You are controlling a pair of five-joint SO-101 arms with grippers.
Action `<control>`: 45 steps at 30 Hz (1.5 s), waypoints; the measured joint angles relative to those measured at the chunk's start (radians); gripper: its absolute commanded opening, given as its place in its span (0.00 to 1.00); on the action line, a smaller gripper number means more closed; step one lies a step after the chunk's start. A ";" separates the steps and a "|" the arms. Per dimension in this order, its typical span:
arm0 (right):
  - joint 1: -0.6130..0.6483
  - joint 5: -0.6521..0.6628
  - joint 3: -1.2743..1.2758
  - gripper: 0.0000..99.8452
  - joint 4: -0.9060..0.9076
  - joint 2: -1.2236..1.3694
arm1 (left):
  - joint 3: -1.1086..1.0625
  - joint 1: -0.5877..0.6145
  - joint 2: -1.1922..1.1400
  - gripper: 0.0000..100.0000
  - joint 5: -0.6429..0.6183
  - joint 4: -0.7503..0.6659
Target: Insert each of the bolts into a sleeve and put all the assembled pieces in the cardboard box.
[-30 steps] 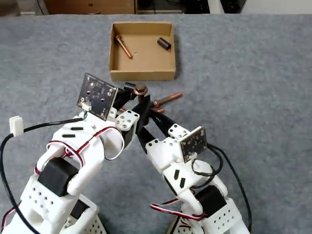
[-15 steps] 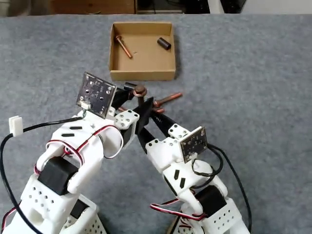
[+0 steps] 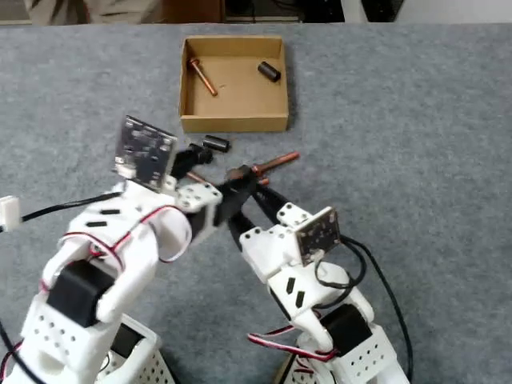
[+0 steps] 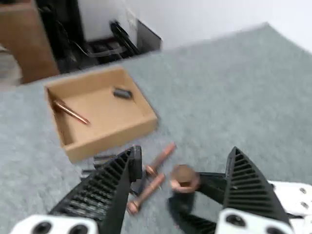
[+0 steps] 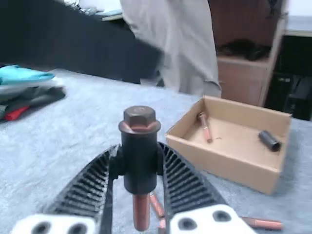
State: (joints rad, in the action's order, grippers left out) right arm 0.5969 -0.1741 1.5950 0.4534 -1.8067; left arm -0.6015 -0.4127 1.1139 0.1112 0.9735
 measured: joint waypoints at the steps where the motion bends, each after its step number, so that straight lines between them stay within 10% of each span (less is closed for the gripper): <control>1: -0.023 0.000 -0.008 0.00 0.000 0.000 | 0.020 0.023 0.000 0.28 0.000 0.000; 8: -0.138 0.000 -0.158 0.00 0.000 0.000 | 0.052 0.239 0.000 0.26 -0.006 0.009; 14: -0.149 -0.052 -0.316 0.00 -0.149 0.153 | 0.052 0.402 0.000 0.01 -0.055 0.097; 27: -0.170 -0.061 -0.744 0.00 -0.643 1.217 | 0.052 0.428 0.000 0.12 -0.075 0.255; 36: -0.256 -0.064 -1.238 0.01 -0.611 1.907 | 0.052 0.428 0.000 0.12 -0.075 0.261; 45: -0.273 -0.064 -1.728 0.23 -0.341 2.346 | 0.052 0.428 0.000 0.12 -0.075 0.261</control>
State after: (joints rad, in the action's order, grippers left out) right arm 0.3237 -0.2386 -0.1327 0.1128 0.5393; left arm -0.5493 0.0153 1.1139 0.0361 1.2344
